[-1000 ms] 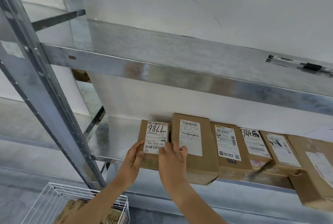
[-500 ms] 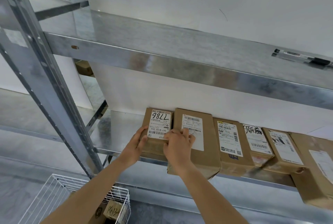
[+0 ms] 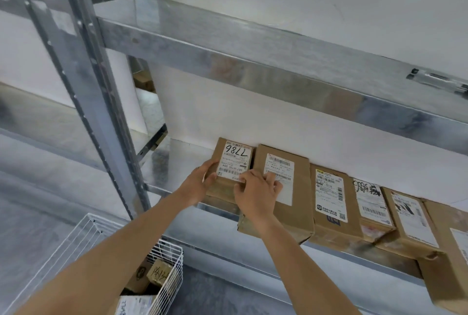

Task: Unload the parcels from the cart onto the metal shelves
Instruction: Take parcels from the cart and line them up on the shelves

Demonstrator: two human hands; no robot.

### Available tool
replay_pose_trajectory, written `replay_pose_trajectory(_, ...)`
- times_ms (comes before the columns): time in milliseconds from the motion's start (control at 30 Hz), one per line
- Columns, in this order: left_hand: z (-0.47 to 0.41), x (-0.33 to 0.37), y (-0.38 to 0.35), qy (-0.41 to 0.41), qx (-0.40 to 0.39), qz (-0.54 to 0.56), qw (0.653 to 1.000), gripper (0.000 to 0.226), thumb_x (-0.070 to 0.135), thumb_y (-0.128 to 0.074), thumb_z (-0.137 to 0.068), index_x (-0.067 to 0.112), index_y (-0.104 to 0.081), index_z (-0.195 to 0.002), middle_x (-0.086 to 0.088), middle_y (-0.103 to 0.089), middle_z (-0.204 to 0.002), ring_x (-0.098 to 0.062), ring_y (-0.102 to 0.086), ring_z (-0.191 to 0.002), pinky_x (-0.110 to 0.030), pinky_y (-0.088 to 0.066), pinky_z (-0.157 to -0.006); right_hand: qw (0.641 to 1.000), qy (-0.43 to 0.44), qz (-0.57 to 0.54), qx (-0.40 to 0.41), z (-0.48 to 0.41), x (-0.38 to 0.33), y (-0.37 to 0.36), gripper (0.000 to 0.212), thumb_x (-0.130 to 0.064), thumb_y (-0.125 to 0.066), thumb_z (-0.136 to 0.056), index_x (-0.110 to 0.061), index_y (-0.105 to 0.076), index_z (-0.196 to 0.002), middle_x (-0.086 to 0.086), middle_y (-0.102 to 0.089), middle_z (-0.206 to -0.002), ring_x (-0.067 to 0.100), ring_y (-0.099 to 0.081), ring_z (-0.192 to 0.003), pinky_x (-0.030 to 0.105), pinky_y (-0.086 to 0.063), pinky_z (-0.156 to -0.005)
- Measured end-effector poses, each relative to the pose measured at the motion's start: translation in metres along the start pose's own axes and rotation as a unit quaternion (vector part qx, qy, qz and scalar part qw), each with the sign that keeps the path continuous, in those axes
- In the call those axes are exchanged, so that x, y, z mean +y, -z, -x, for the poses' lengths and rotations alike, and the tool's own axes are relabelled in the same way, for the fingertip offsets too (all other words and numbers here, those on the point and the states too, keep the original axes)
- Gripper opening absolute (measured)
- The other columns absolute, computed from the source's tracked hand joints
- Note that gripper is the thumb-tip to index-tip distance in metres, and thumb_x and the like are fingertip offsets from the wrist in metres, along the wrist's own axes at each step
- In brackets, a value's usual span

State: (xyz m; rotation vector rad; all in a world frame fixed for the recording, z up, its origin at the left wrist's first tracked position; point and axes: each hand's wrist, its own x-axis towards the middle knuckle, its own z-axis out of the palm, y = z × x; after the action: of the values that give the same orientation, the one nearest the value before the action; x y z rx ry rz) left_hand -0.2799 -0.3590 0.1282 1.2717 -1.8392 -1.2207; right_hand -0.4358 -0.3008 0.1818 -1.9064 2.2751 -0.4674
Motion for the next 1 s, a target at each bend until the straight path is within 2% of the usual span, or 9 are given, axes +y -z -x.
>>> replay_pose_trajectory(67,0.011,0.000,0.005,0.013,0.060,-0.003,0.998,0.046,0.050,-0.036,-0.096,0.036,-0.034,-0.140,0.002,-0.047,-0.139,-0.021,-0.048,-0.124,-0.045,-0.043,-0.104,1.000,0.002,-0.011,-0.002,0.002,0.001,0.000,0.031,-0.035,-0.052,-0.089,-0.030,-0.061,-0.118,-0.012,-0.057,-0.124,0.022,-0.033,-0.116,0.036,-0.019,-0.094)
replay_pose_trajectory(200,0.054,-0.017,0.025,0.039,0.175,-0.091,0.980,0.049,0.038,-0.045,-0.097,0.029,-0.032,-0.143,0.000,-0.035,-0.146,-0.023,-0.048,-0.122,-0.043,-0.045,-0.099,0.995,0.010,-0.090,0.046,0.003,-0.011,-0.001,0.033,-0.027,-0.057,-0.089,-0.026,-0.059,-0.122,-0.006,-0.062,-0.125,0.023,-0.039,-0.116,0.037,-0.019,-0.095)
replay_pose_trajectory(267,0.084,-0.040,0.039,0.065,0.192,-0.185,0.962,0.053,0.038,-0.050,-0.094,0.025,-0.032,-0.143,-0.001,-0.035,-0.145,-0.025,-0.051,-0.117,-0.038,-0.044,-0.099,0.984,0.060,-0.143,0.088,0.008,-0.029,-0.006,0.030,-0.022,-0.061,-0.087,-0.021,-0.064,-0.116,-0.002,-0.067,-0.118,0.025,-0.048,-0.117,0.042,-0.024,-0.098)
replay_pose_trajectory(367,0.134,-0.083,0.060,0.162,0.173,-0.271,0.933,0.065,0.045,-0.056,-0.088,0.025,-0.030,-0.145,-0.003,-0.032,-0.147,-0.024,-0.038,-0.130,-0.042,-0.037,-0.108,0.958,0.162,-0.210,0.111,0.027,-0.060,-0.021,0.028,-0.020,-0.059,-0.078,-0.017,-0.068,-0.104,0.000,-0.071,-0.101,0.027,-0.058,-0.102,0.034,-0.030,-0.085)
replay_pose_trajectory(467,0.192,-0.121,0.080,0.291,0.168,-0.325,0.884,0.079,0.059,-0.057,-0.082,0.031,-0.022,-0.146,-0.003,-0.024,-0.151,-0.026,-0.030,-0.136,-0.050,-0.033,-0.109,0.935,0.238,-0.261,0.016,0.042,-0.082,-0.046,0.032,-0.021,-0.062,-0.080,-0.016,-0.064,-0.111,0.001,-0.068,-0.107,0.026,-0.058,-0.101,0.038,-0.040,-0.090)
replay_pose_trajectory(533,0.233,-0.139,0.090,0.371,0.165,-0.341,0.848,0.090,0.064,-0.059,-0.077,0.030,-0.017,-0.148,-0.005,-0.021,-0.151,-0.028,-0.027,-0.137,-0.048,-0.032,-0.108,0.930,0.274,-0.215,-0.121,0.049,-0.090,-0.067,0.047,-0.030,-0.066,-0.083,-0.021,-0.054,-0.128,-0.003,-0.058,-0.127,0.024,-0.049,-0.117,0.047,-0.041,-0.096)
replay_pose_trajectory(633,0.292,-0.158,0.093,0.445,0.177,-0.368,0.797,0.098,0.067,-0.060,-0.072,0.031,-0.012,-0.149,-0.006,-0.020,-0.152,-0.029,-0.025,-0.137,-0.046,-0.030,-0.108,0.900,0.307,-0.134,-0.280,0.059,-0.099,-0.103,0.067,-0.044,-0.066,-0.084,-0.033,-0.036,-0.142,-0.012,-0.036,-0.147,0.018,-0.032,-0.133,0.048,-0.034,-0.104)
replay_pose_trajectory(867,0.398,-0.194,0.070,0.567,0.197,-0.346,0.721,0.101,0.065,-0.063,-0.069,0.030,-0.012,-0.150,-0.004,-0.018,-0.155,-0.030,-0.019,-0.141,-0.048,-0.022,-0.111,0.847,0.393,-0.015,-0.357,0.090,-0.136,-0.179,0.072,-0.049,-0.068,-0.078,-0.033,-0.036,-0.141,-0.010,-0.033,-0.145,0.025,-0.032,-0.131,0.047,-0.038,-0.102)
replay_pose_trajectory(1000,0.428,-0.210,0.055,0.596,0.188,-0.339,0.703,0.102,0.066,-0.062,-0.067,0.030,-0.014,-0.149,-0.005,-0.022,-0.153,-0.029,-0.019,-0.141,-0.047,-0.025,-0.108,0.802,0.452,0.052,-0.387,0.107,-0.167,-0.221,0.079,-0.051,-0.070,-0.077,-0.032,-0.032,-0.143,-0.008,-0.031,-0.148,0.026,-0.035,-0.131,0.048,-0.039,-0.102)
